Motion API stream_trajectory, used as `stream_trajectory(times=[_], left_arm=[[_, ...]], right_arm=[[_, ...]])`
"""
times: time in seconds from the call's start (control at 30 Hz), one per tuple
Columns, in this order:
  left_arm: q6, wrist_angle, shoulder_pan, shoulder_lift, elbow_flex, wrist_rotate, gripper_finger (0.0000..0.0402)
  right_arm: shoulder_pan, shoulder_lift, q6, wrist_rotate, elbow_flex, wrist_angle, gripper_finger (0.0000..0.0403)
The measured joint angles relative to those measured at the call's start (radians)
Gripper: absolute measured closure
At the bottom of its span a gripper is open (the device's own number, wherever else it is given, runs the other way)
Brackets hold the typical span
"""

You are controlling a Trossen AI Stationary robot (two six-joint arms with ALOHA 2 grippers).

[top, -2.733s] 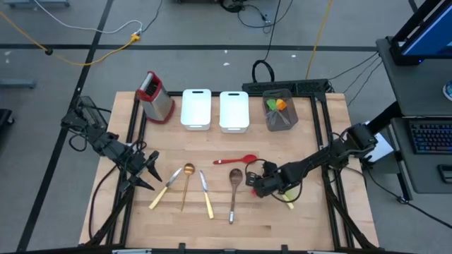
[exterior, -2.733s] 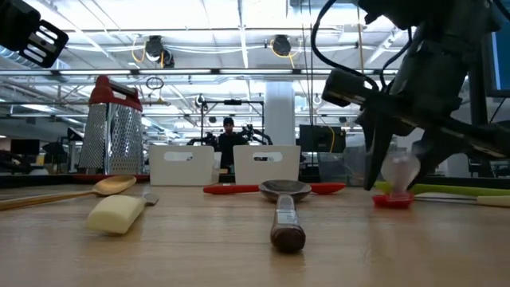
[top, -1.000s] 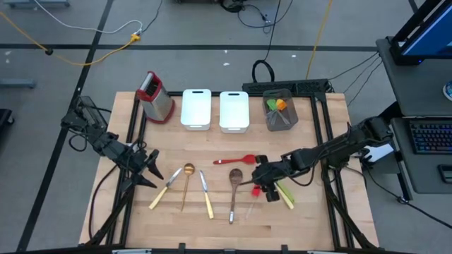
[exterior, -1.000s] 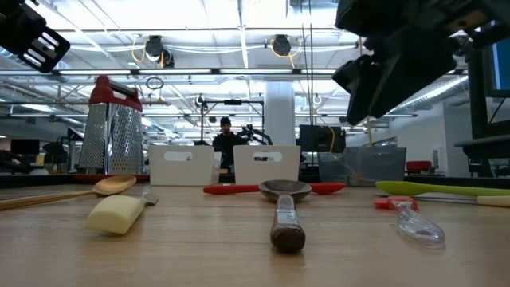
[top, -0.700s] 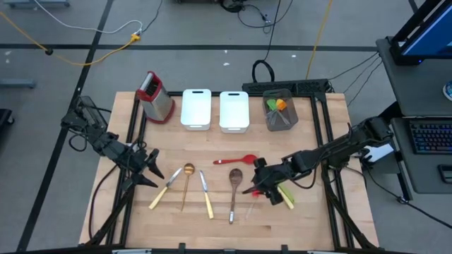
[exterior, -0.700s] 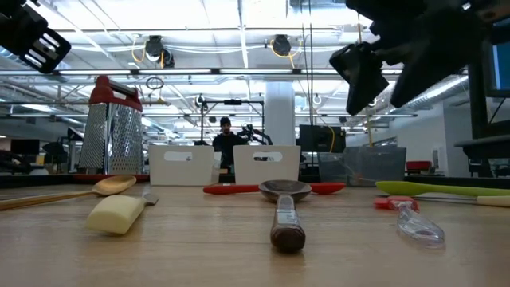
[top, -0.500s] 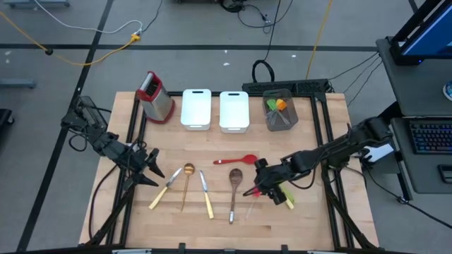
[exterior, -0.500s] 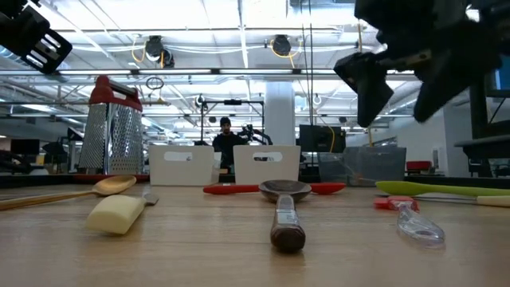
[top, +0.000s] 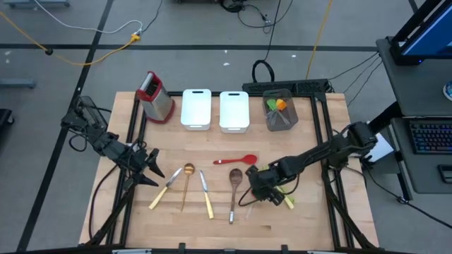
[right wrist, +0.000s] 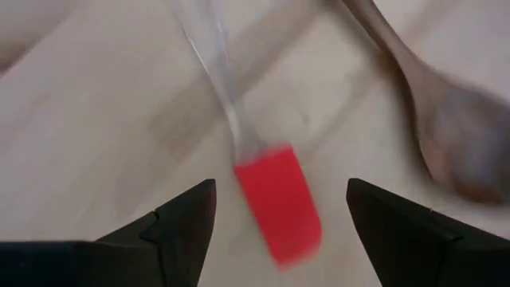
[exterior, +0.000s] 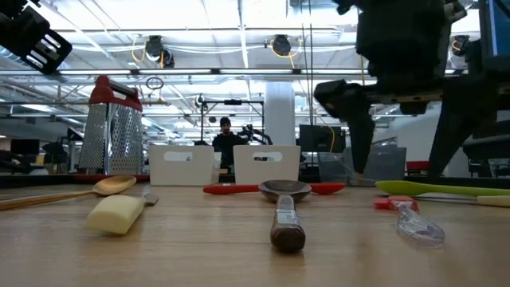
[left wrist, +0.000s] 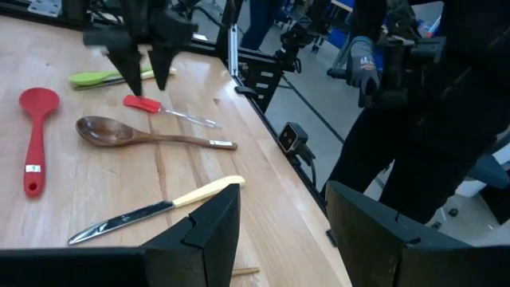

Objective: Pick & Place Kitchen Items
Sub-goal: Put the red silicone spatula into the black bin

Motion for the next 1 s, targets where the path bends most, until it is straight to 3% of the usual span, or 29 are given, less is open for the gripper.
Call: stream_trajectory(times=[0.4, 1.0], left_arm=[[-0.039, 0.002, 0.0, 0.0, 0.0, 0.001, 0.0211], [-0.044, 0.0, 0.0, 0.0, 0.0, 0.01, 0.0211]], right_arm=[[0.001, 0.197, -0.051, -0.02, 0.064, -0.142, 0.0124], [0.004, 0.135, 0.069, 0.047, 0.059, -0.052, 0.0124]])
